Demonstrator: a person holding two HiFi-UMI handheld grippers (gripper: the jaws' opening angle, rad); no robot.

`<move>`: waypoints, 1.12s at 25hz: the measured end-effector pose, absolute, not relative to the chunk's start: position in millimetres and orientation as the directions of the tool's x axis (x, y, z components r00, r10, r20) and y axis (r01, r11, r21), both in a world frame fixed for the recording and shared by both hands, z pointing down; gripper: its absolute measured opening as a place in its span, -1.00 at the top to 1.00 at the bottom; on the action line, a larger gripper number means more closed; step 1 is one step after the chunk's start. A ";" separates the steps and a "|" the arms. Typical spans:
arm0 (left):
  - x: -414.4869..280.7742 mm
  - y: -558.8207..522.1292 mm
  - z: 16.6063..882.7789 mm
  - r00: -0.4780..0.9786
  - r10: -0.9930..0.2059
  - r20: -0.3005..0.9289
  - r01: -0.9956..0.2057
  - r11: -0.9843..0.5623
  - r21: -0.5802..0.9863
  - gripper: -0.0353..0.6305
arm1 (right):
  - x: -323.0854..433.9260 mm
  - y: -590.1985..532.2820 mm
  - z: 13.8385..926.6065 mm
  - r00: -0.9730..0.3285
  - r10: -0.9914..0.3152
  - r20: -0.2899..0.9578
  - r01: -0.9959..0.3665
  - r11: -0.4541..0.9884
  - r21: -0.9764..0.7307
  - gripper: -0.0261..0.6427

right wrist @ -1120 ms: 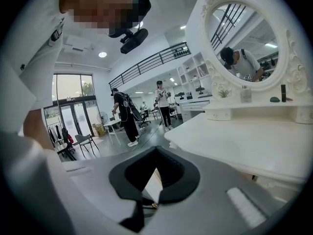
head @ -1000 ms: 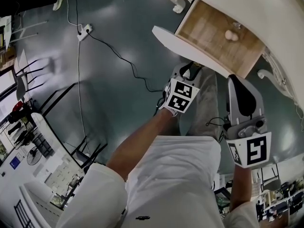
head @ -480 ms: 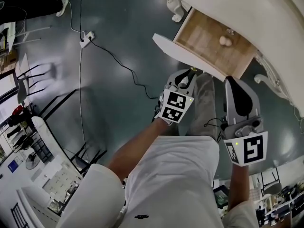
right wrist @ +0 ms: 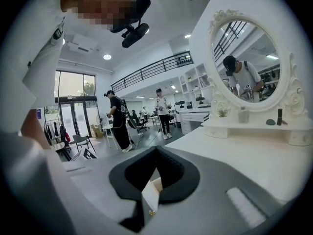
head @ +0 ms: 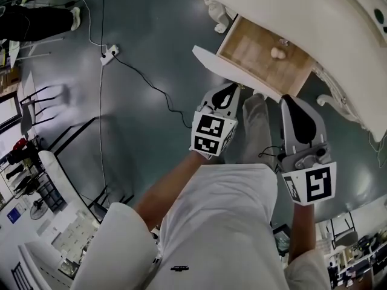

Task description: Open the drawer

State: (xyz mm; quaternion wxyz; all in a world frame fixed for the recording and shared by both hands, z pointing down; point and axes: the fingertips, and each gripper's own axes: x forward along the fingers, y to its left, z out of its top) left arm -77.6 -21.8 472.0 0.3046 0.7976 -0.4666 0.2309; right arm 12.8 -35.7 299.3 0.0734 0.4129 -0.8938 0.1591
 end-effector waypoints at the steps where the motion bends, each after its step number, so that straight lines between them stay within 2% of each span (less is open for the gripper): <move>1: -78.6 -23.5 467.0 0.455 -0.608 0.650 -0.887 -0.375 0.270 0.83 | 14.1 -35.9 296.7 -0.645 -0.718 0.262 -0.764 0.606 -0.220 0.89; 15: -105.0 -48.2 376.2 0.411 -0.730 0.547 -0.911 -0.304 0.278 0.87 | 18.8 -38.9 257.3 -0.610 -0.757 0.233 -0.792 0.583 -0.181 0.89; 28: -138.2 -63.9 279.0 0.376 -0.843 0.384 -0.919 -0.287 0.270 0.87 | 26.5 -40.3 222.0 -0.568 -0.799 0.198 -0.822 0.559 -0.106 0.89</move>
